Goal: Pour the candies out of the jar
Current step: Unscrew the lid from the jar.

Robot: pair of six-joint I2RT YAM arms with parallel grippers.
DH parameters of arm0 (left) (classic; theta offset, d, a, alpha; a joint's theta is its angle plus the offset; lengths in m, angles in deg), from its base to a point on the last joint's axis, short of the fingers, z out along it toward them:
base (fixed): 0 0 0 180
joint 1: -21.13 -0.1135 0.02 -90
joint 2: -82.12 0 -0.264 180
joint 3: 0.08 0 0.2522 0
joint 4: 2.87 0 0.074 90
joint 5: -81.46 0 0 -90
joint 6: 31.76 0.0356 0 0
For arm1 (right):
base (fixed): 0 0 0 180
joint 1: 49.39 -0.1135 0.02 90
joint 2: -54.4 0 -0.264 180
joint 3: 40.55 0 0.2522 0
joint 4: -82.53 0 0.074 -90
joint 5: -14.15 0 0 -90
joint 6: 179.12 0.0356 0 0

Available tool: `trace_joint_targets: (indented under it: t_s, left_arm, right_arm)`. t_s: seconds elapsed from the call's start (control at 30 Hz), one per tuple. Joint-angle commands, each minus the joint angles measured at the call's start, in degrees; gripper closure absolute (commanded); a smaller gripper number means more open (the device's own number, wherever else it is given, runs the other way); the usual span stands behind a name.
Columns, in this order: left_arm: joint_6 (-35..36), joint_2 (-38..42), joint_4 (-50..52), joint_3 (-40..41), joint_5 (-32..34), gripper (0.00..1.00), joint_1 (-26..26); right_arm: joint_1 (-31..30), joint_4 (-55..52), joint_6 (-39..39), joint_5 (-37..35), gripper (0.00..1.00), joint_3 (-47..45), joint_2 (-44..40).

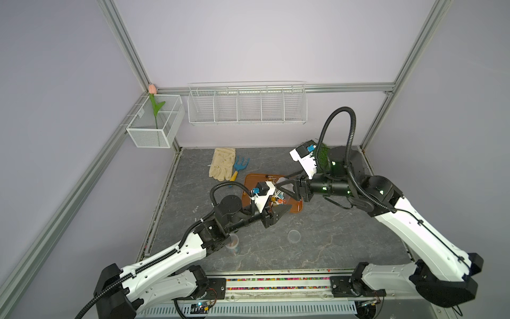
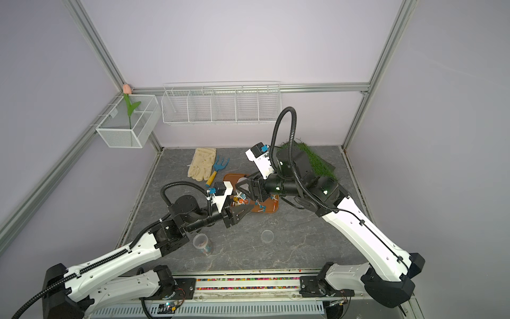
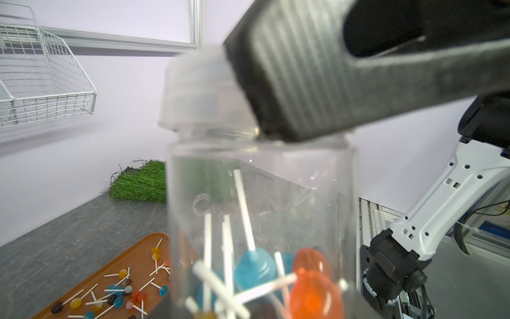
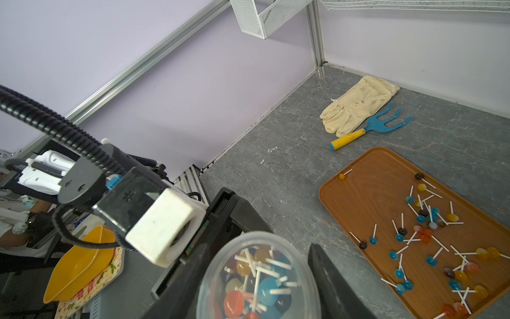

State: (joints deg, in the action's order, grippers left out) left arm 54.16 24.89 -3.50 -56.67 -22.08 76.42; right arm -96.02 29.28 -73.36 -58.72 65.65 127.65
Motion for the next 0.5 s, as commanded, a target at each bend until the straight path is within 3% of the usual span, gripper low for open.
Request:
trace_joint_targets:
  t_s: [0.0, 0.2, 0.33, 0.47]
  left_arm:
    - [0.17, 0.89, -0.91, -0.15, -1.05, 0.64, 0.17]
    - [-0.29, 1.1, -0.72, -0.49, -1.88, 0.64, 0.17]
    - [-0.93, 0.72, -0.72, -1.15, -3.42, 0.64, 0.17]
    - [-1.26, 0.4, -0.92, -1.84, -4.68, 0.64, 0.17]
  right_arm:
    - [0.09, 1.67, -1.83, 2.21, 0.56, 1.78, 0.99]
    - [4.07, 1.3, -8.02, 10.05, 0.57, 3.17, 1.08]
    - [11.47, 6.69, -9.22, 24.46, 0.58, 2.19, 0.63]
    - [14.28, 15.01, -13.24, 42.29, 0.53, 0.77, 0.05]
